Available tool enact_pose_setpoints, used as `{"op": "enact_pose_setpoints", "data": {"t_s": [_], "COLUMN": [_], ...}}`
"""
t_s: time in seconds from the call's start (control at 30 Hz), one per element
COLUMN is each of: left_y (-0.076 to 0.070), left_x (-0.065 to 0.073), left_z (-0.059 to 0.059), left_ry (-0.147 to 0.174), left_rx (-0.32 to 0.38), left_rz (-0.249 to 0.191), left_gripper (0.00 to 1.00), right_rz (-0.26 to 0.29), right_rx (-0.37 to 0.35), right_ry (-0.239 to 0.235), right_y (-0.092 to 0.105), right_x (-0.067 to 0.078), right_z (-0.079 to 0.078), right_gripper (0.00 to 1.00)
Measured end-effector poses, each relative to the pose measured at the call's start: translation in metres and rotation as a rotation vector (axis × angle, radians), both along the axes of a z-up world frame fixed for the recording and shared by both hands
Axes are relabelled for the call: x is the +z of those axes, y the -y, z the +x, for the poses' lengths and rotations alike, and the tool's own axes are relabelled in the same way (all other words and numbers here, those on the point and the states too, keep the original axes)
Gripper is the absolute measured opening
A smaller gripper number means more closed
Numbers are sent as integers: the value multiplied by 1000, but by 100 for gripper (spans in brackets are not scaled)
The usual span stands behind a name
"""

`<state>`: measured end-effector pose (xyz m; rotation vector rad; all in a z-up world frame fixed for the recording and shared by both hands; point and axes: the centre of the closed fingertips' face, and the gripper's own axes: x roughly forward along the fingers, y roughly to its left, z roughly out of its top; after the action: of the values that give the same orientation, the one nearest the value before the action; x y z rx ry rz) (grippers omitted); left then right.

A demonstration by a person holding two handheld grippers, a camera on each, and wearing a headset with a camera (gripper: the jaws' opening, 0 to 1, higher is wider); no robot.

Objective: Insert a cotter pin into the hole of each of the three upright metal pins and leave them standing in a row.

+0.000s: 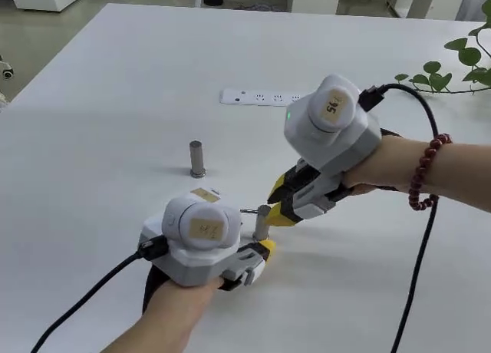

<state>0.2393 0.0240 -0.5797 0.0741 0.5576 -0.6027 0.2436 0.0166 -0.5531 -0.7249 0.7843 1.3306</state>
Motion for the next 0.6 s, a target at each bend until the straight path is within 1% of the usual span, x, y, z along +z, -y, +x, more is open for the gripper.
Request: {"op": "enact_pose_setpoints", "data": {"t_s": [0.1, 0.17, 0.27, 0.33, 0.4, 0.5, 0.6], "left_y": [0, -2, -3, -2, -2, -4, -5], "left_x": [2, 3, 8, 10, 13, 18, 21], "left_z": [-4, -4, -7, -9, -12, -14, -15], "left_ry": [0, 4, 7, 7, 10, 16, 18], "left_rx": [-11, -12, -7, -13, -18, -18, -14], "left_rz": [0, -3, -24, -28, -33, -47, -59], "left_gripper": [35, 37, 40, 41, 42, 44, 46], "right_rz": [15, 16, 16, 15, 18, 22, 15], "right_rx": [-14, -22, -23, -22, -21, -27, -24], "right_ry": [-3, -7, -9, -11, 0, -4, 1], "right_y": [-4, -6, -7, -9, -9, -9, -9], "right_x": [-1, -3, -6, -9, -10, -11, -13], "right_z": [-1, -1, -3, -3, -1, 0, 0], "right_gripper": [15, 15, 14, 13, 12, 11, 10]}}
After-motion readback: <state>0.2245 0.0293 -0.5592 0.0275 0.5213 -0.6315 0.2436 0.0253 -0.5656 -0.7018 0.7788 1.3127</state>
